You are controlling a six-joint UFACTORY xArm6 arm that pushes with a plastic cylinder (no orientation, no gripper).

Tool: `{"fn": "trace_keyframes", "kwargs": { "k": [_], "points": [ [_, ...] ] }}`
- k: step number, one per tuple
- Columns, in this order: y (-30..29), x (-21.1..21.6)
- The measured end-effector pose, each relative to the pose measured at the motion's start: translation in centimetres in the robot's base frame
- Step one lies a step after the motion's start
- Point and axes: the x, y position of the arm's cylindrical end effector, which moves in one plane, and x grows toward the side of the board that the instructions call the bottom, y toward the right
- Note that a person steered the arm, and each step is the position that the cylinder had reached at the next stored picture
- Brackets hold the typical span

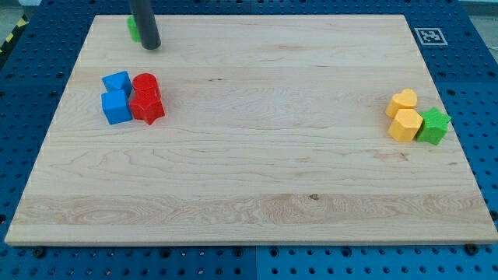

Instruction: Point your arm towards the blue triangle

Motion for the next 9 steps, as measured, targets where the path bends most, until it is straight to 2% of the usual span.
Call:
{"fn": "trace_keyframes", "kwargs": {
  "k": [3,4,6,7,8,9],
  "points": [
    [0.4,0.2],
    [2.0,3.0],
    [12.2,8.5],
    [13.1,11.5],
    [8.4,8.5],
    [-1.2,4.8]
  ]
}}
